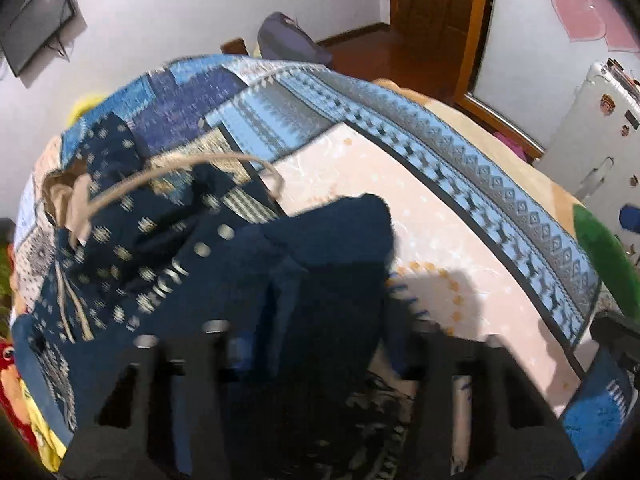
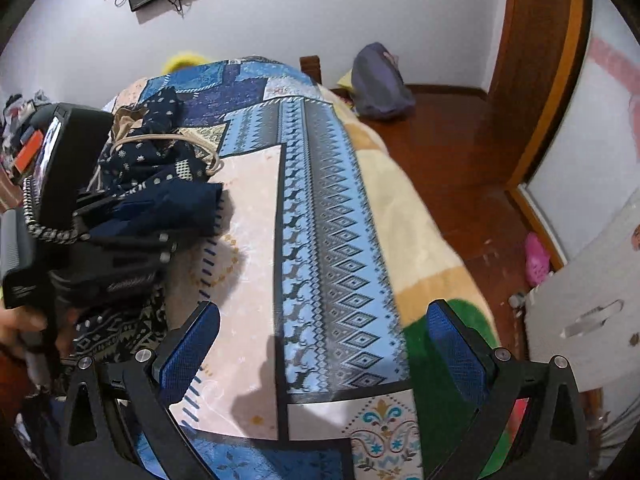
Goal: Fold large clothes
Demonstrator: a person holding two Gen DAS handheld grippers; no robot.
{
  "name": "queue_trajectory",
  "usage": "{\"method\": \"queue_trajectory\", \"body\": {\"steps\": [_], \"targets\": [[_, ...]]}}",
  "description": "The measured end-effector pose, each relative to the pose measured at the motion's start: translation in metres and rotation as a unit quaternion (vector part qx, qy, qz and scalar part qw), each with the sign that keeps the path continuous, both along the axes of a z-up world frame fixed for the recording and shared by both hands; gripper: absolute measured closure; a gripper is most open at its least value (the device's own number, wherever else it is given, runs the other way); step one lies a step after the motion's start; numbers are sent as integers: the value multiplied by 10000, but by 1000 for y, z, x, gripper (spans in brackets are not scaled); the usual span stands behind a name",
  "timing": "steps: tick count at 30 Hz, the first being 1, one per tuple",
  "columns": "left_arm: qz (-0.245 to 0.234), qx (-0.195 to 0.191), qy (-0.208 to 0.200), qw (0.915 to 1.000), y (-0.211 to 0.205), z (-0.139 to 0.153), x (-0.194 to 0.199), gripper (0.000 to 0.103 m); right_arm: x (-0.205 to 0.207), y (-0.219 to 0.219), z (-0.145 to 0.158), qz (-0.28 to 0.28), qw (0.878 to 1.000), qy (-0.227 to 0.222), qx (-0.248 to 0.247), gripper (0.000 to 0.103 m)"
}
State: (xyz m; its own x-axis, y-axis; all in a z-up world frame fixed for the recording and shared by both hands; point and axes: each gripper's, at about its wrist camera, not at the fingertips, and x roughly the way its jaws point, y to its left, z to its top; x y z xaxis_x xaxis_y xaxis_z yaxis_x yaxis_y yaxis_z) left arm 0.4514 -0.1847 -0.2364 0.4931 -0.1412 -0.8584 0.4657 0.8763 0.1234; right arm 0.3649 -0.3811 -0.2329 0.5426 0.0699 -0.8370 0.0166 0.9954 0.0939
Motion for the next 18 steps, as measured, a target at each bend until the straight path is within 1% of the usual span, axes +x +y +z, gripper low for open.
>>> {"method": "queue_trajectory", "body": {"steps": [1, 3, 5, 6, 8, 10, 12, 14, 15, 18], "targets": [[41, -216, 32, 9998, 7, 7, 1, 83, 2, 1, -2, 6, 10000, 29, 57, 0], [158, -662, 75, 9977, 22, 21, 4, 89, 6, 6, -2, 68, 9999, 66, 110, 0], [362, -1136, -57, 9929, 48, 46, 1, 89, 9, 18, 0, 228, 9997, 76, 94, 1], [437, -1286, -127, 9906, 59, 57, -1, 90, 10, 24, 1, 315, 9995, 70, 71, 1], [631, -1584, -405, 9845, 92, 85, -8, 90, 13, 43, 3, 582, 9983, 37, -5, 1], [850, -1733, -684, 9788, 123, 109, -14, 90, 17, 60, 2, 813, 9967, 19, -66, 1], [1111, -1890, -903, 9715, 157, 129, -20, 90, 23, 86, -4, 1212, 9924, 157, -149, 1], [1368, -1959, -1130, 9644, 191, 145, -27, 90, 30, 113, -14, 1579, 9868, 171, -320, 1], [1500, -1925, -1265, 9615, 209, 152, -32, 90, 33, 122, -19, 1653, 9851, 167, -447, 1], [1763, -1691, -1557, 9571, 243, 163, -43, 90, 50, 153, -37, 1658, 9791, 175, -1166, 1]]}}
